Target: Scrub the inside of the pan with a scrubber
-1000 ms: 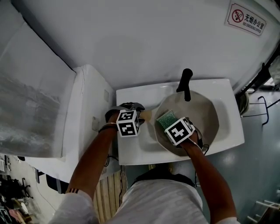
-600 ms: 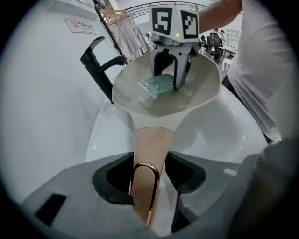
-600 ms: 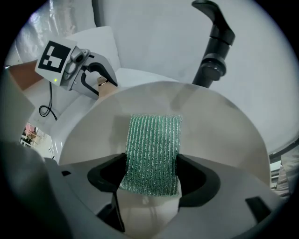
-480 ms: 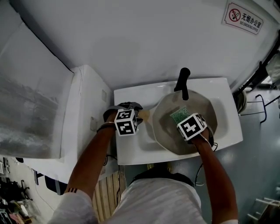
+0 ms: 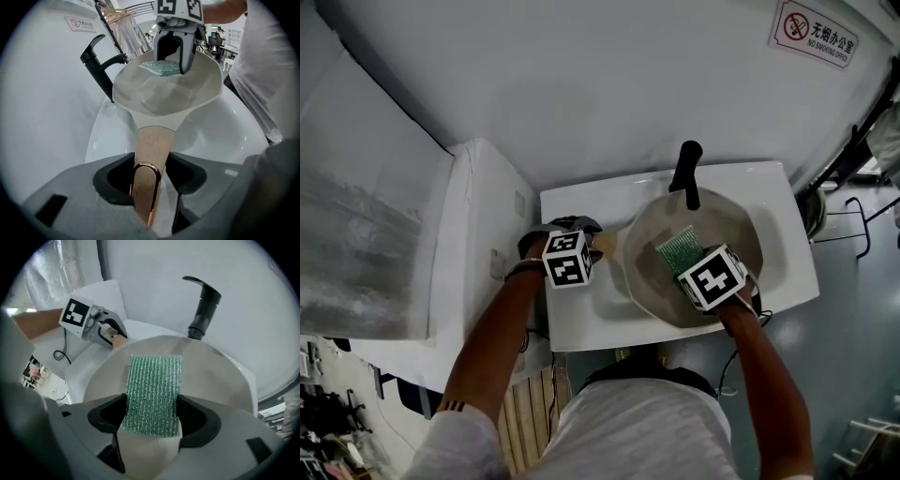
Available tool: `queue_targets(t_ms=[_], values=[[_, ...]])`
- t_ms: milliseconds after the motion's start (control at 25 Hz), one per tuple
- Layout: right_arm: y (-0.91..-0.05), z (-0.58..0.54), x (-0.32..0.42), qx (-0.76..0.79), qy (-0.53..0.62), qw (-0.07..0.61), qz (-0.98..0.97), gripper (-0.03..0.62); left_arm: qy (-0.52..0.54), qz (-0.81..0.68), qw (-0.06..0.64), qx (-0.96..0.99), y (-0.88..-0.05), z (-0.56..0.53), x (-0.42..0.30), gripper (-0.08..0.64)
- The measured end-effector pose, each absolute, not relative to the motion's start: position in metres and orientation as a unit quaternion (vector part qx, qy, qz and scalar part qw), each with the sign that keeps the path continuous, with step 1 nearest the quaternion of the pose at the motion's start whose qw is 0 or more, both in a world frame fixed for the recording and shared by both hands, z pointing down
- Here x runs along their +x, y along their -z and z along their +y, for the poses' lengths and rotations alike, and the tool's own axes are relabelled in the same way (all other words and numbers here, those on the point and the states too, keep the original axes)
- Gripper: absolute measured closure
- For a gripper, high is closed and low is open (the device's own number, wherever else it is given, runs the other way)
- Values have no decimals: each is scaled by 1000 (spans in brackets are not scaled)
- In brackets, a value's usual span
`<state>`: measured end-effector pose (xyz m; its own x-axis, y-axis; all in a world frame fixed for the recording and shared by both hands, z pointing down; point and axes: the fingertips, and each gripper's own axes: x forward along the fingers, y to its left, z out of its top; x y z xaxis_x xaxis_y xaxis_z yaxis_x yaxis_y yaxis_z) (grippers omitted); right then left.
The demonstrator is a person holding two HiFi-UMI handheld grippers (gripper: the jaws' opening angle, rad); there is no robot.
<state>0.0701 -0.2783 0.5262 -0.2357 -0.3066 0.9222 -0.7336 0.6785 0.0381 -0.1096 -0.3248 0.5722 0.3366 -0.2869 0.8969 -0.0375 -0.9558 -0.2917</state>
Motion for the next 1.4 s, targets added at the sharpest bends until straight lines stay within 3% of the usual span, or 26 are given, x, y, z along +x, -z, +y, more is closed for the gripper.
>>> queue_targets(t_ms=[360,1040,1400], values=[[-553,-246,16,271,-203,536,-774,252,567,102,110,-810,-573,-325,-110,345],[-555,-253,93,295,-171,616,-710,253,573,102,115,-805,-575,-327,-112,350],[-526,-263,98,310,-135,602,-724,252,578,107,105,-802,-575,-324,-112,316]])
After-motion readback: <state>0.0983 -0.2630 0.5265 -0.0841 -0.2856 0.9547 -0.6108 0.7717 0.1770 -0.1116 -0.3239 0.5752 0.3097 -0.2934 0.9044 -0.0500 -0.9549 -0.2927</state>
